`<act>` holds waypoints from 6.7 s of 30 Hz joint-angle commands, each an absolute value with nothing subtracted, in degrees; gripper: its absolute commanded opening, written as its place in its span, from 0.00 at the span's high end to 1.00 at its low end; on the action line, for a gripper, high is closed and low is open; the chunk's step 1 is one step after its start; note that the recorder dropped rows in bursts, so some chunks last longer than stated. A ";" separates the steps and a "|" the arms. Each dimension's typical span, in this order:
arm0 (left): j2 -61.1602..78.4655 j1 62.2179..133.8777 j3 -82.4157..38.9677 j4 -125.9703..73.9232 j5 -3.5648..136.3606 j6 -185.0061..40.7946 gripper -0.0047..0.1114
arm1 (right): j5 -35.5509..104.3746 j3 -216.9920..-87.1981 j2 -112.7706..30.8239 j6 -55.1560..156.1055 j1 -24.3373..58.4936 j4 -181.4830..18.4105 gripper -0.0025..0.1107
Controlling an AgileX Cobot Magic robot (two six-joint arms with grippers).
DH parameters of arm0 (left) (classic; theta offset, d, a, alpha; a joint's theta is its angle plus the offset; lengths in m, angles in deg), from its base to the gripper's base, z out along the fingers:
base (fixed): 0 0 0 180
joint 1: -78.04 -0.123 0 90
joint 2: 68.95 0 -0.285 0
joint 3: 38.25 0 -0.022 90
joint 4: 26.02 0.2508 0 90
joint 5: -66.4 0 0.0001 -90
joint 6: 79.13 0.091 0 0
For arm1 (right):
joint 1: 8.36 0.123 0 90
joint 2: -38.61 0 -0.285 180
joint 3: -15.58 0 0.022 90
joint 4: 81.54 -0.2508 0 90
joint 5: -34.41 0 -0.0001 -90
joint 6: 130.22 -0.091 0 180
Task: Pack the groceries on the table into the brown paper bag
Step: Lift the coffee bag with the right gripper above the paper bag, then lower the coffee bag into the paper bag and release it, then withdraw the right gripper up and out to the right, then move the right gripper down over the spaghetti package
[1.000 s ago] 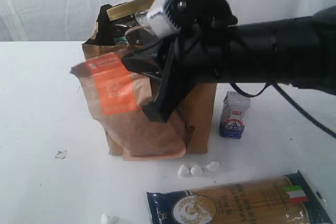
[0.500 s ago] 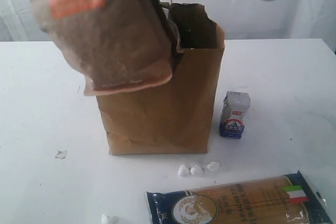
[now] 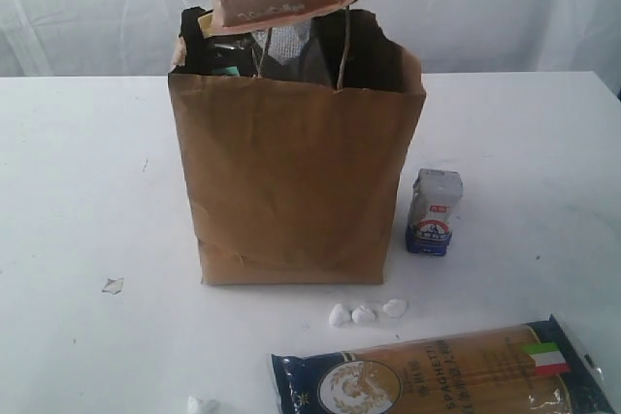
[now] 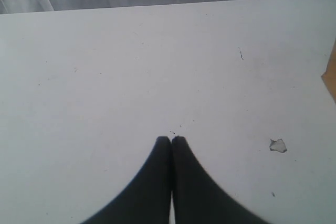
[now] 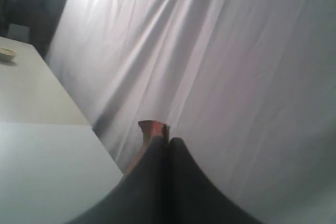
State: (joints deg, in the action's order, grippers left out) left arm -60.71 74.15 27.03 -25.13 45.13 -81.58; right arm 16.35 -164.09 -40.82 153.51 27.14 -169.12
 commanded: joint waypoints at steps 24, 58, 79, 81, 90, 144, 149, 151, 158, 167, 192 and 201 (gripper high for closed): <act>-61.09 74.09 27.20 -25.58 45.36 -82.16 0.96 | 23.48 -171.13 -44.34 161.09 27.22 -173.85 0.98; -61.09 74.09 27.20 -26.02 46.29 -82.16 0.96 | 37.55 -163.14 -50.99 158.94 27.22 -166.71 0.98; -61.09 74.09 27.20 -26.80 46.88 -82.16 0.96 | 38.69 -163.14 -58.45 156.99 27.22 -166.71 0.98; -61.09 74.09 27.20 -26.80 46.88 -82.16 0.96 | 38.69 -163.14 -58.70 156.99 27.22 -166.71 0.97; -61.09 74.09 27.20 -26.81 46.99 -82.16 0.96 | 39.03 -163.14 -58.70 155.11 27.22 -167.13 0.72; -61.09 74.09 27.20 -27.16 45.29 -81.92 0.96 | 51.20 -119.02 -29.55 146.72 23.59 -181.48 0.98; -61.09 74.09 27.20 -27.16 45.29 -81.92 0.96 | 39.62 -115.75 -28.63 133.86 22.83 -181.48 0.98; -61.09 74.09 27.20 -27.16 45.29 -81.92 0.96 | 35.53 -112.95 -28.63 133.86 19.26 -181.48 0.98; -61.09 74.09 27.20 -27.16 45.29 -81.92 0.96 | 17.75 -114.45 -28.63 68.88 2.95 -94.90 0.98; -61.09 74.09 27.20 -27.16 45.29 -81.92 0.96 | -15.87 -130.01 -33.88 96.26 2.58 -101.57 0.98; -61.09 74.09 27.20 -27.16 45.29 -81.92 0.96 | -14.32 -137.94 -55.88 112.38 13.28 -101.09 0.05; -61.09 74.09 27.20 -27.16 45.29 -81.92 0.96 | -21.05 -137.85 -56.66 119.46 15.35 -98.68 0.05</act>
